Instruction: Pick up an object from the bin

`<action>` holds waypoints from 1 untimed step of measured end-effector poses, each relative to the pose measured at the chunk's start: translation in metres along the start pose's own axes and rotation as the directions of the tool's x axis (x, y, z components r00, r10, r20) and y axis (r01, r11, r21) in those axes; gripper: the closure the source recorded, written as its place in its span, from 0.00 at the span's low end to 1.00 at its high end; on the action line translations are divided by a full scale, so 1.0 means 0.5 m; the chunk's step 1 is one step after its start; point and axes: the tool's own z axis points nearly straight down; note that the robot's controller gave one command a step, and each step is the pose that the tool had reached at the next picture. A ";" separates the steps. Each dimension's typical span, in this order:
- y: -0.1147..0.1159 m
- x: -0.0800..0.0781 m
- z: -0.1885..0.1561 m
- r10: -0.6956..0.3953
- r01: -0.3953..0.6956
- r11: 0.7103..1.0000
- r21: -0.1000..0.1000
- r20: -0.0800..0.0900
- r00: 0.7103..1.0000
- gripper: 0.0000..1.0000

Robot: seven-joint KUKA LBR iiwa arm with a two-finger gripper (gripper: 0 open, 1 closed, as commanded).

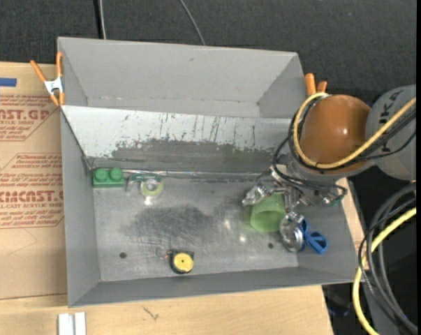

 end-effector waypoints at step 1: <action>0.017 -0.053 0.002 -0.223 0.223 0.975 0.014 -0.014 0.975 0.00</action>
Offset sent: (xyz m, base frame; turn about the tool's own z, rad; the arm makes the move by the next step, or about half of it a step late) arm 0.0104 0.0259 -0.0092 -0.2292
